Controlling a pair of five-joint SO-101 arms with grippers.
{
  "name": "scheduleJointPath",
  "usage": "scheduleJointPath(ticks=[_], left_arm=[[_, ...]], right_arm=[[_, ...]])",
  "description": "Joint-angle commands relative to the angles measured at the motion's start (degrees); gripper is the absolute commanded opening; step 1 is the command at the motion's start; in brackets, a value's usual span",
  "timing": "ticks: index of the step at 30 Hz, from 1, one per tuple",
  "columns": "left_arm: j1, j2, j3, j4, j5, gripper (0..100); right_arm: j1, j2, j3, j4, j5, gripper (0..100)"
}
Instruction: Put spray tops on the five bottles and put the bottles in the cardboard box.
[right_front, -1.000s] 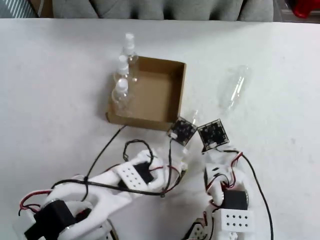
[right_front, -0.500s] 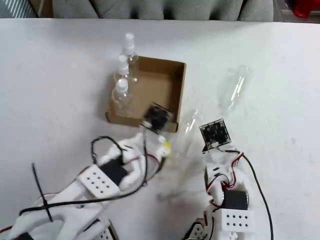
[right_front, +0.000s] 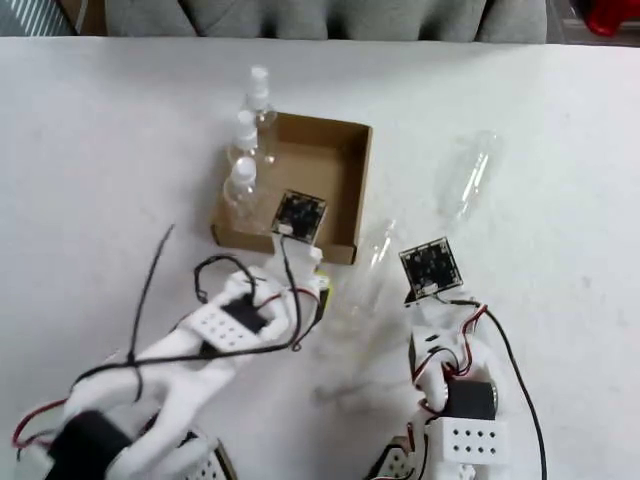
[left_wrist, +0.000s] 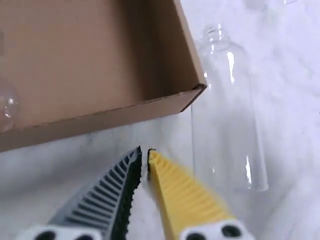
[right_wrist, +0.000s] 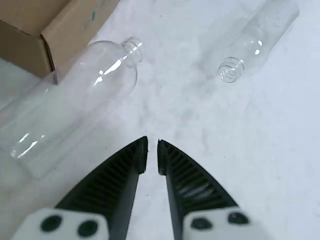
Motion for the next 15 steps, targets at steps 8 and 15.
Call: scheduleJointPath(ticks=[8, 15], left_arm=[[4.00, 15.43, -12.75, -2.20, 1.05, 2], [9.54, 10.42, -9.32, -2.29, 3.25, 2]], right_arm=[[-1.19, -0.57, 0.18, -1.01, -0.26, 1.7], [-1.10, -0.57, 0.18, -1.01, -0.26, 1.7]])
